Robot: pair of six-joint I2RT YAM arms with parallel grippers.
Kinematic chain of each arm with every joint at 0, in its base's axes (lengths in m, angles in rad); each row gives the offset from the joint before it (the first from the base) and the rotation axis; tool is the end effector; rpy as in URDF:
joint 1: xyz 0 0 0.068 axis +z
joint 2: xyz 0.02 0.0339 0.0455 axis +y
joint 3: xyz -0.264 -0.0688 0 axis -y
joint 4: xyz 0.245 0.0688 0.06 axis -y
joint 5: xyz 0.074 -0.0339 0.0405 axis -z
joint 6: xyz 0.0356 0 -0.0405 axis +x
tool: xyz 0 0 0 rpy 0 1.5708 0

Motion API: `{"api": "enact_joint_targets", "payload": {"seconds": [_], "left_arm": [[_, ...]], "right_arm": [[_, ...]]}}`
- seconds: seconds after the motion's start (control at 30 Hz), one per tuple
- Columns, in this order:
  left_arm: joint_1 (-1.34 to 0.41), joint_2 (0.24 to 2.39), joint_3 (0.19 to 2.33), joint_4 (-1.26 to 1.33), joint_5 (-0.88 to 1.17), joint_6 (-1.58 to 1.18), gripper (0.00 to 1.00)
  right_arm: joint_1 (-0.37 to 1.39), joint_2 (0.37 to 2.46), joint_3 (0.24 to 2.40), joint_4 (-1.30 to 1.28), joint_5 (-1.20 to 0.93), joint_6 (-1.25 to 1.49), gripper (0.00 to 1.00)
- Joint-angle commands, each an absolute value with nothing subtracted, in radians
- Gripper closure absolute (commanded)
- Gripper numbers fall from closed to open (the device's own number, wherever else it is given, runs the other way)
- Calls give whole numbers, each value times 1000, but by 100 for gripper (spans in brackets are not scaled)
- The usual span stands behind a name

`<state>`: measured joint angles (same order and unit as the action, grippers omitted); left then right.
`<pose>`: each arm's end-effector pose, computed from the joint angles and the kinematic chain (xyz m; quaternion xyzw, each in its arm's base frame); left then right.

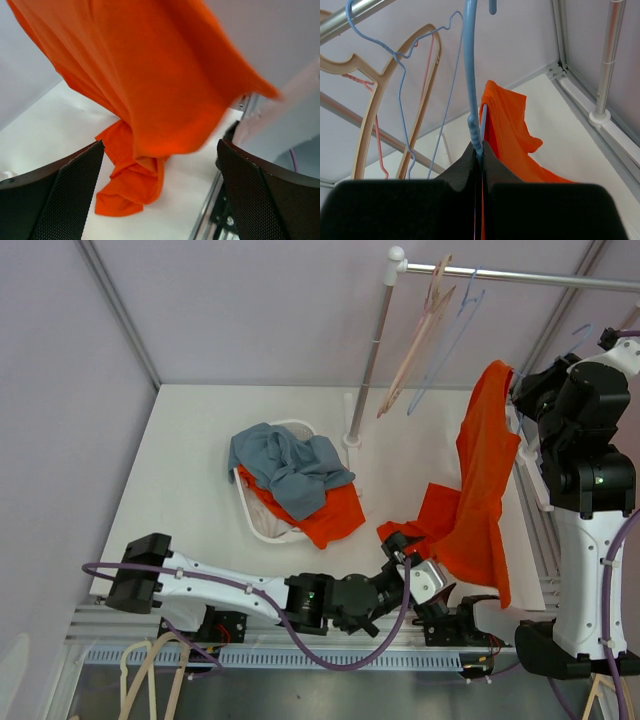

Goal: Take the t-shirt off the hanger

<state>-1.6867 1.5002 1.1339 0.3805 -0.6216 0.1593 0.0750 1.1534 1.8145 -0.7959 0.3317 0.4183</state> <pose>-0.0204 -0.3546 0.3466 0.4016 0.5770 -0.3138 0.6382 0.1766 0.0016 0.5382 0.2339 0.7133 0.0379 0.6596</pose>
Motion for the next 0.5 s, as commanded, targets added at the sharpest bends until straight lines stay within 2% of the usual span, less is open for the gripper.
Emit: {"api": "enact_joint_targets", "payload": {"seconds": [0.0, 0.47], "left_arm": [[-1645, 1526, 1199, 488, -629, 213, 0], [-1632, 1651, 1442, 459, -604, 299, 0]], "right_arm": [[83, 1137, 1850, -769, 322, 437, 100], [103, 1141, 1798, -755, 319, 439, 100]]}}
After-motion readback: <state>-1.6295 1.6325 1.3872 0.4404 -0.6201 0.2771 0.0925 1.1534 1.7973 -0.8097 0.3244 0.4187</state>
